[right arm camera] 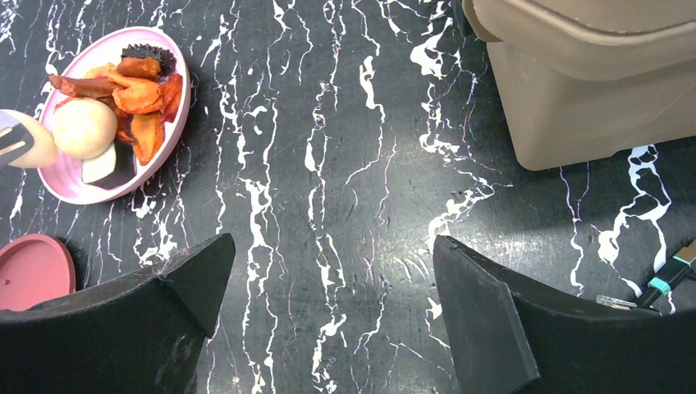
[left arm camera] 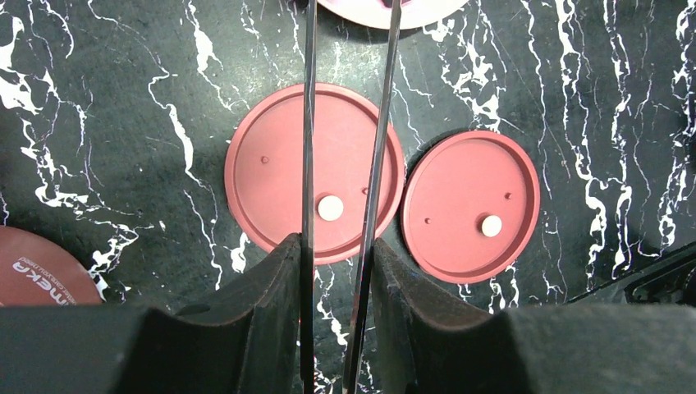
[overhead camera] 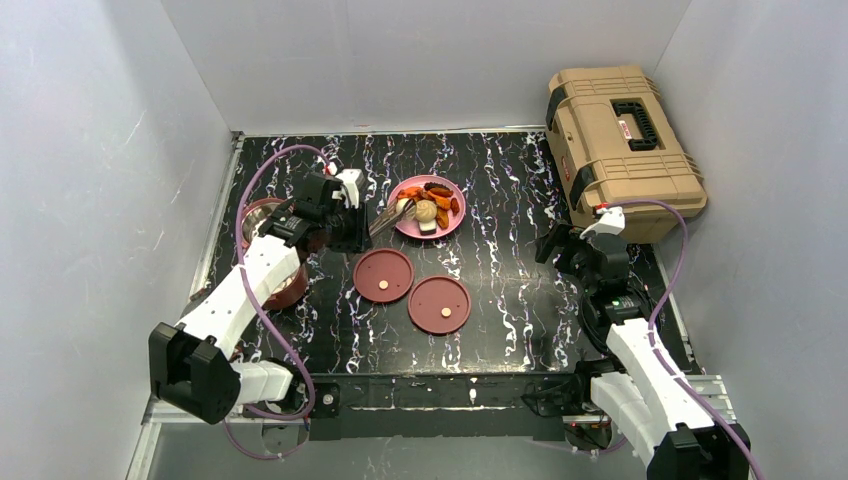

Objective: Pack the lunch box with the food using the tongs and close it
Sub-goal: Pick up the fake food from the plate, then place the fake food in the packing box.

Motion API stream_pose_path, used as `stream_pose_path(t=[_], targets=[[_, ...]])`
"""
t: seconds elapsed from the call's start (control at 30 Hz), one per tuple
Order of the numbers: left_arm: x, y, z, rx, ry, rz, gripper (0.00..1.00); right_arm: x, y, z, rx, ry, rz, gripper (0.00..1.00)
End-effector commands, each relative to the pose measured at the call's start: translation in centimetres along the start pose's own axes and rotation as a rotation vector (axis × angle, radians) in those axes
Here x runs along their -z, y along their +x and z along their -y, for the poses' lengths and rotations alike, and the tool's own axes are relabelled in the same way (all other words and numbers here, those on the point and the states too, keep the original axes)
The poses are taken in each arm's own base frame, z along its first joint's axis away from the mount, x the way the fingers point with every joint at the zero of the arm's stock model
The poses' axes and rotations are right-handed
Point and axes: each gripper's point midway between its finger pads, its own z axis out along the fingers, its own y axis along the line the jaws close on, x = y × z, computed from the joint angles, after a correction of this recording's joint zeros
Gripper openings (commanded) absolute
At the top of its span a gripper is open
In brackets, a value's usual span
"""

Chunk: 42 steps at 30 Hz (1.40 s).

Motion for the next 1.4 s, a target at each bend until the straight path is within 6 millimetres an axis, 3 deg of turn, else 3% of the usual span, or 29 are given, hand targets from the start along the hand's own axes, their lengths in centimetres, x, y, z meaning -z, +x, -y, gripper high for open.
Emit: stream_pose_path(t=[0.0, 0.27, 0.57, 0.73, 0.93, 1.23, 1.37], targets=[[0.5, -0.4, 0.6, 0.009, 0.028, 0.035, 0.26, 0.3, -1.4, -0.1, -0.003, 0.003, 0.047, 1.00], [1.8, -1.1, -0.1, 0.006, -0.008, 0.106, 0.26, 0.4, -1.6, -0.1, -0.002, 0.006, 0.052, 1.00], [4.3, -1.1, -2.2, 0.018, -0.095, 0.176, 0.27, 0.6, -2.1, 0.0, 0.009, 0.018, 0.059, 1.00], [6.3, -1.2, -5.3, 0.035, -0.216, 0.203, 0.27, 0.8, -2.4, 0.2, 0.020, 0.029, 0.068, 1.00], [7.6, 0.4, -8.9, 0.173, -0.262, 0.212, 0.26, 0.9, -2.9, -0.2, 0.009, 0.013, 0.080, 1.00], [10.9, -0.1, -13.4, 0.229, -0.462, 0.290, 0.26, 0.9, -2.9, -0.2, 0.011, 0.014, 0.077, 1.00], [12.2, 0.2, -16.3, 0.283, -0.574, 0.299, 0.26, 1.0, -3.2, -0.2, 0.015, 0.019, 0.090, 1.00]])
